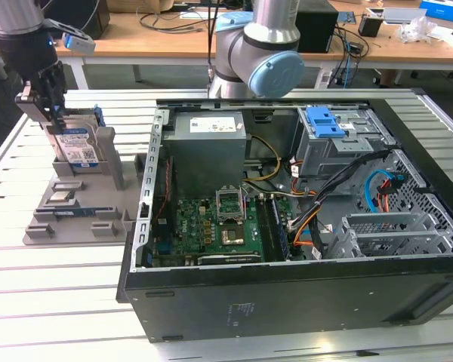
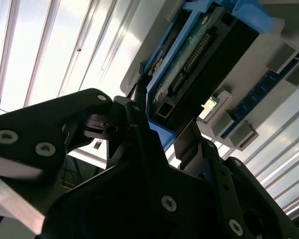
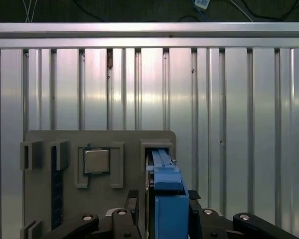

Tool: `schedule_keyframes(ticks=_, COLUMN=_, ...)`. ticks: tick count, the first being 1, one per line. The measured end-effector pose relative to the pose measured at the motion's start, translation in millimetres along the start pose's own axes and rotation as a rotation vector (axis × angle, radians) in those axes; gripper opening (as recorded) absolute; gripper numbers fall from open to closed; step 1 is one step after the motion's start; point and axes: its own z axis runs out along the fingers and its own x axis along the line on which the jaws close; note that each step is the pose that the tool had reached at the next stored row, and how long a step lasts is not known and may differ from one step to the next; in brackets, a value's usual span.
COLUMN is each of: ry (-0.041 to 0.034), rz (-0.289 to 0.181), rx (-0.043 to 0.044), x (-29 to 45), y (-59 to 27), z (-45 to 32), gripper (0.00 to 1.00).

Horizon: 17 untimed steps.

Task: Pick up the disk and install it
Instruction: 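Pick up the disk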

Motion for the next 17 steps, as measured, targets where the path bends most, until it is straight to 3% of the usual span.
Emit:
schedule_keyframes(ticks=8, ry=0.0000, rz=-0.001, rx=0.0000, x=0.0, y=0.0, z=0.9, gripper=0.48)
schedule_keyframes(ticks=10, ry=0.0001, rz=-0.001, rx=0.0000, x=0.0, y=0.0, z=0.9, gripper=0.46)
schedule_keyframes(ticks=12, ry=0.0001, rz=-0.001, rx=-0.0001, x=0.0, y=0.0, z=1.0, gripper=0.36)
schedule_keyframes(ticks=17, ry=0.0001, rz=-0.002, rx=0.0000, x=0.0, y=0.0, z=1.3, gripper=0.36)
